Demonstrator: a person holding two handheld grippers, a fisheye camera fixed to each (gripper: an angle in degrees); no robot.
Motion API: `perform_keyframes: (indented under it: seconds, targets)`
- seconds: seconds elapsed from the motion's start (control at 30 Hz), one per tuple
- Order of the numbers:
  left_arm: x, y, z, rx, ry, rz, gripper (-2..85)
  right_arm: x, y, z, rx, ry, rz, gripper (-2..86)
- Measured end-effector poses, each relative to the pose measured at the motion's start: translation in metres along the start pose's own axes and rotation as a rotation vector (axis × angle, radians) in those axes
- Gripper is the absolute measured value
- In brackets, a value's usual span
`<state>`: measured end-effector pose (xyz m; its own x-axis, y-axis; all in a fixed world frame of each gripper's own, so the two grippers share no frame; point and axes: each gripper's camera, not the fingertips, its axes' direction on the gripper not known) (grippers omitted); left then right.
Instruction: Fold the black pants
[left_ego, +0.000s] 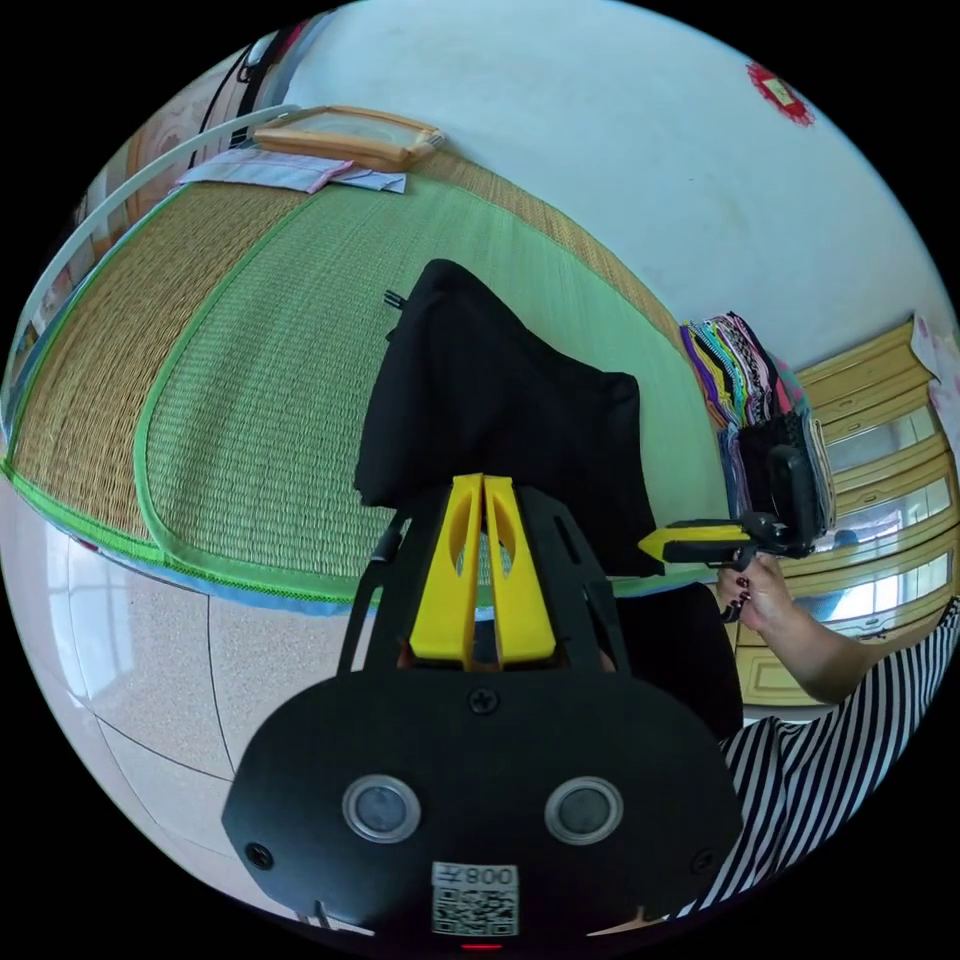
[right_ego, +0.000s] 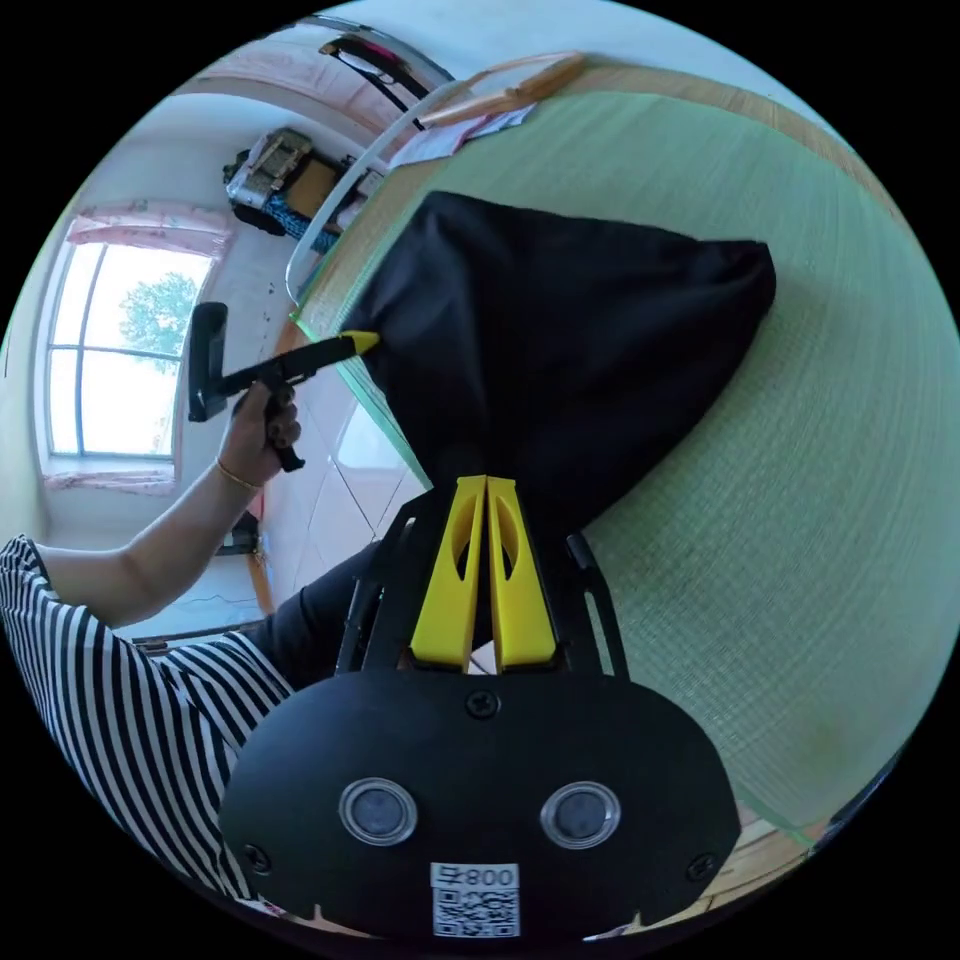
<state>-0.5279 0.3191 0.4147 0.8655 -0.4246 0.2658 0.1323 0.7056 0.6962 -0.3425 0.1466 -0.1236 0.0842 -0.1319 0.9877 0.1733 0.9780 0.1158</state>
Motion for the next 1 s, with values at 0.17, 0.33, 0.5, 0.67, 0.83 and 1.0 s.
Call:
perform_keyframes:
  seconds: [0.17,0.33,0.5,0.67,0.83,1.0]
  targets:
    - [0.024,0.018,0.015,-0.035,0.106,0.038,0.0,0.017,0.035,-0.005,0.09,-0.061,0.085,0.0]
    - [0.05,0.033,0.047,-0.139,0.237,0.081,0.1,0.031,0.044,-0.018,0.149,-0.025,0.097,0.0]
    - [0.069,0.03,0.073,-0.196,0.296,0.123,0.0,0.071,0.008,-0.045,0.219,0.006,0.153,0.0]
    - [0.076,0.024,0.097,-0.25,0.329,0.13,0.1,0.102,-0.031,-0.036,0.156,0.103,0.176,0.0]
    - [0.07,0.02,0.115,-0.299,0.335,0.116,0.2,0.132,-0.052,-0.018,0.094,0.158,0.193,0.0]
    - [0.057,0.018,0.128,-0.33,0.35,0.096,0.4,0.16,-0.043,-0.015,0.134,0.096,0.205,0.0]
